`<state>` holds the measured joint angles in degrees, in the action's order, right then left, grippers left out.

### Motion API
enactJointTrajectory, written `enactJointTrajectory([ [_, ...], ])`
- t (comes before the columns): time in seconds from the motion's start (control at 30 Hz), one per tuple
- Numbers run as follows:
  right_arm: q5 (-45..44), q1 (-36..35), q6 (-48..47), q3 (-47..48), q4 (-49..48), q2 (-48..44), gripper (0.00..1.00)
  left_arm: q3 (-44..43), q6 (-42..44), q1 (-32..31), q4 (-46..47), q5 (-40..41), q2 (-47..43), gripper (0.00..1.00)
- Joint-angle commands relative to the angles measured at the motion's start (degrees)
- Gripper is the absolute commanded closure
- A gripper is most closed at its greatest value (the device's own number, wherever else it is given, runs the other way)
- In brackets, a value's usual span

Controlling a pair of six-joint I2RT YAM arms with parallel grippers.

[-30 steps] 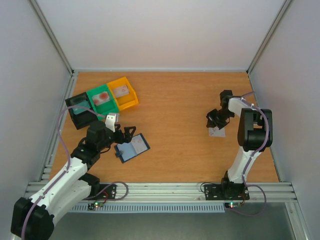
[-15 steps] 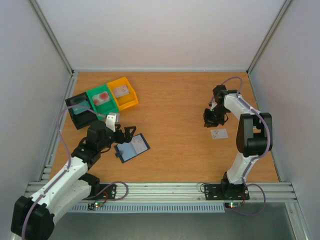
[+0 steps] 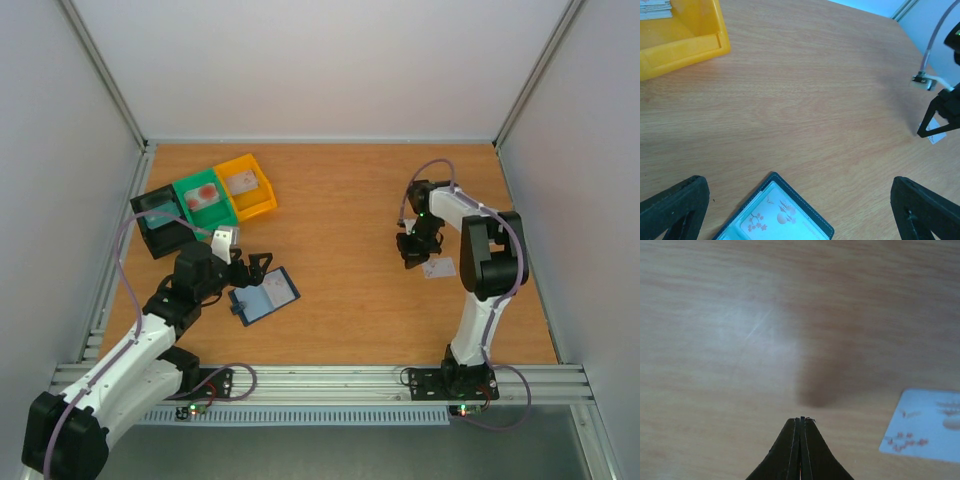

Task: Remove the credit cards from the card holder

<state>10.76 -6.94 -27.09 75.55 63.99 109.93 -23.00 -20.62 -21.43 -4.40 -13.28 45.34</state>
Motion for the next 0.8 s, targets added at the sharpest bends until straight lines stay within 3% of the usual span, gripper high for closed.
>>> enactJointTrajectory([
  [0.0,-7.4,-0.4,-1.5,2.0,2.9,3.7,0.99,0.9,-0.4,0.4,3.8,-0.3,-0.5,0.01],
  [0.37,-19.5,1.2,-1.3,-0.7,1.4,9.1,0.99,0.5,0.1,1.3,3.3,0.0,-1.0,0.01],
  [0.77,-28.5,6.0,-1.2,-1.0,-2.2,7.2,0.99,0.4,-1.0,2.0,3.8,-0.8,-0.1,0.01],
])
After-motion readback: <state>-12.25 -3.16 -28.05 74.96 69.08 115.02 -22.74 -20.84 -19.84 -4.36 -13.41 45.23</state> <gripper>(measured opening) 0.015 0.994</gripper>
